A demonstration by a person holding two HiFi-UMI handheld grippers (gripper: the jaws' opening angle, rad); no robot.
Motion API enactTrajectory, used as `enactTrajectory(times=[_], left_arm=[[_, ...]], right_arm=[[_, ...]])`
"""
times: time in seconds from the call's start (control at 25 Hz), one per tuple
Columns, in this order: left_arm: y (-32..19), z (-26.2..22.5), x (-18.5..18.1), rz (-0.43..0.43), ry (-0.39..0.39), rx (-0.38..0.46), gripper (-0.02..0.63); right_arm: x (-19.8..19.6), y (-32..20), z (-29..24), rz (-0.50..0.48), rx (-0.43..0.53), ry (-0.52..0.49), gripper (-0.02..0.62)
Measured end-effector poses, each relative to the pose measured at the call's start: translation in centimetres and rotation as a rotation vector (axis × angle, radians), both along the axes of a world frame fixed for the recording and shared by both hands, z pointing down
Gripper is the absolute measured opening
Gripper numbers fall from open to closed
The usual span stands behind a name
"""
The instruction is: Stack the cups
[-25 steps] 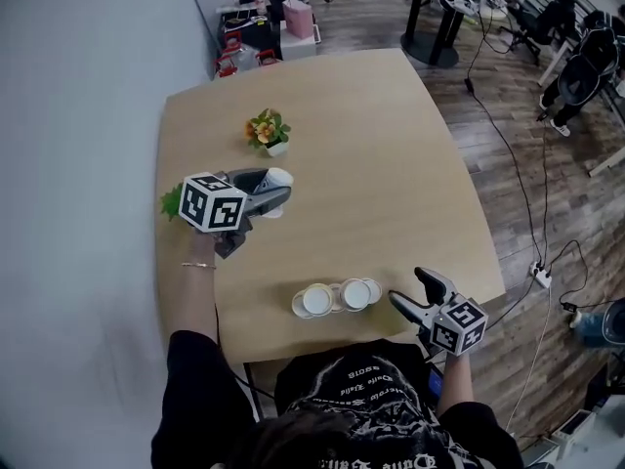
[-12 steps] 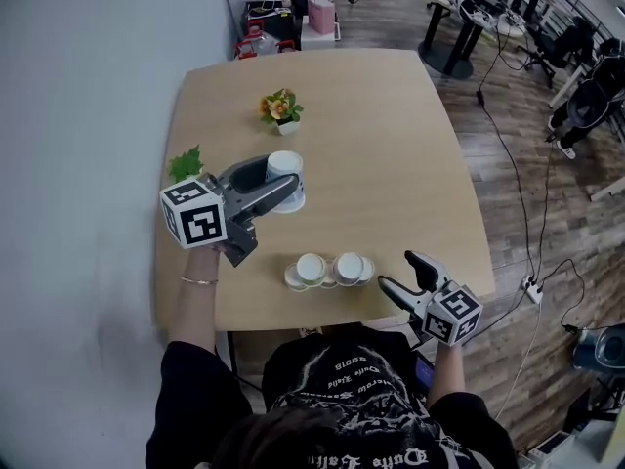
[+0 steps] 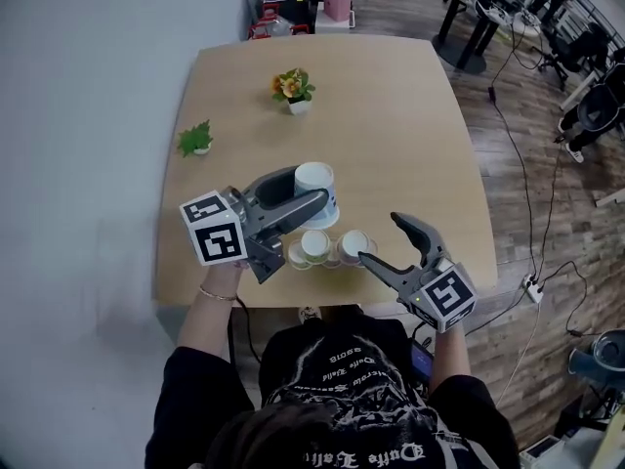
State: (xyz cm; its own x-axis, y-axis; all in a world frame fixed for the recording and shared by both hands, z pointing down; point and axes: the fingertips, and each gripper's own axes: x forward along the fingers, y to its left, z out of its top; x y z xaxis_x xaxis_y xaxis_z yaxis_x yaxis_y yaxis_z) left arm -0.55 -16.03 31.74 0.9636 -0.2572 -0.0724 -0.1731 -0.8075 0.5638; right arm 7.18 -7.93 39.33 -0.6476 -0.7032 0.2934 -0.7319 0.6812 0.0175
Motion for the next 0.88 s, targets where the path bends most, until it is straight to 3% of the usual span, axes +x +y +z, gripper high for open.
enactTrajectory(times=[0.16, 0.28, 0.6, 0.88], left_arm=[[1.0, -0.4, 0.5, 0.031, 0.032, -0.024, 0.273], [2.2, -0.1, 1.0, 0.059, -0.003, 0.004, 0.273], [3.7, 1.6, 1.8, 0.125, -0.090, 0.057, 0.276], [4.8, 4.3, 2.9, 0.156, -0.258, 0.208, 0.278]], right_arm=[[-2.8, -0.8, -0.6, -0.083, 0.061, 0.093, 0.365], [-4.0, -1.4, -1.1, -0.090, 0.106, 0.131, 0.357], [-2.1, -2.4, -1.1, 0.022, 0.133, 0.167, 0.351], [-0.7, -2.3, 1.7, 0.088, 0.068, 0.215, 0.351]])
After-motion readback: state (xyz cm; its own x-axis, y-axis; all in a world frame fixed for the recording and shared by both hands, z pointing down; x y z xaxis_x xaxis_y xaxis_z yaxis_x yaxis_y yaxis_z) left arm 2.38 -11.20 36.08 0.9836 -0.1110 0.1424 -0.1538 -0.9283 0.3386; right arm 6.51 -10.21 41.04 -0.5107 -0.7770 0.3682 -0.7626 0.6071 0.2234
